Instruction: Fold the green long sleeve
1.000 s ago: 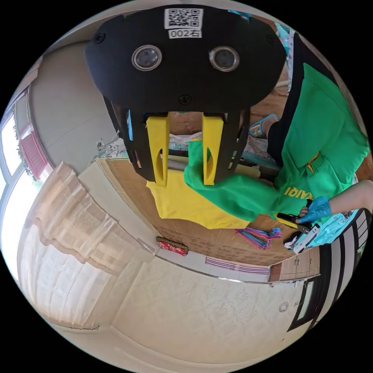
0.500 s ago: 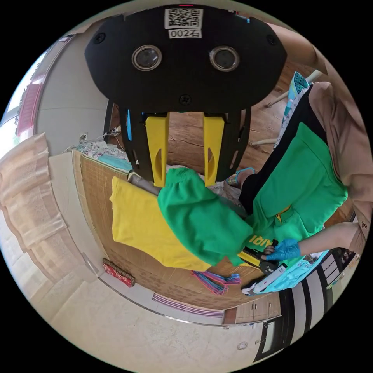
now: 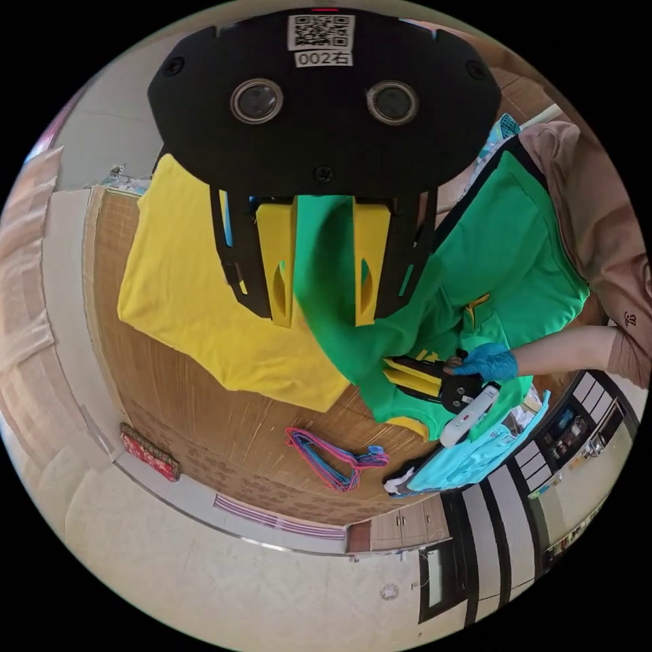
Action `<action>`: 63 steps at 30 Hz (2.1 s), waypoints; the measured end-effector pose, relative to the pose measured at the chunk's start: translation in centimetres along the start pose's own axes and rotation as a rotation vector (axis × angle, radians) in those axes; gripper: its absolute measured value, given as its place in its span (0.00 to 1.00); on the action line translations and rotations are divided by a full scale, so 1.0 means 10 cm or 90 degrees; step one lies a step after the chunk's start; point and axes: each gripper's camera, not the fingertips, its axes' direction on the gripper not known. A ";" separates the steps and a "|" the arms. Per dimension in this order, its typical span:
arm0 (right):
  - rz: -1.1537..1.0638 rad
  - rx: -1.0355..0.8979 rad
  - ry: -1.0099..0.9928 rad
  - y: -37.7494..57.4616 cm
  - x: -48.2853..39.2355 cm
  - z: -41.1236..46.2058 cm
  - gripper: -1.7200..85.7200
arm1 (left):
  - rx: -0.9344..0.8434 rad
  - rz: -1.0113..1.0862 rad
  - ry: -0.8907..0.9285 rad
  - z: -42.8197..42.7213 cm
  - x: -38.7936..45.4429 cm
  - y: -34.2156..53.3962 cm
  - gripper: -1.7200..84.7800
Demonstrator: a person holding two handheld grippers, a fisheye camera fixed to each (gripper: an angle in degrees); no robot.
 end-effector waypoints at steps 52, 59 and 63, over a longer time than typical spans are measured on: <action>0.191 0.050 0.115 0.28 -1.05 -0.33 0.09 | -0.051 0.011 -0.009 -0.08 0.21 0.37 0.07; 0.157 0.081 0.098 0.14 -1.31 -0.69 0.02 | 0.000 0.060 -0.012 -0.78 0.17 0.94 0.07; 0.117 0.133 0.063 -0.05 -1.52 -0.93 0.01 | 0.026 0.086 0.058 -1.10 0.22 1.30 0.09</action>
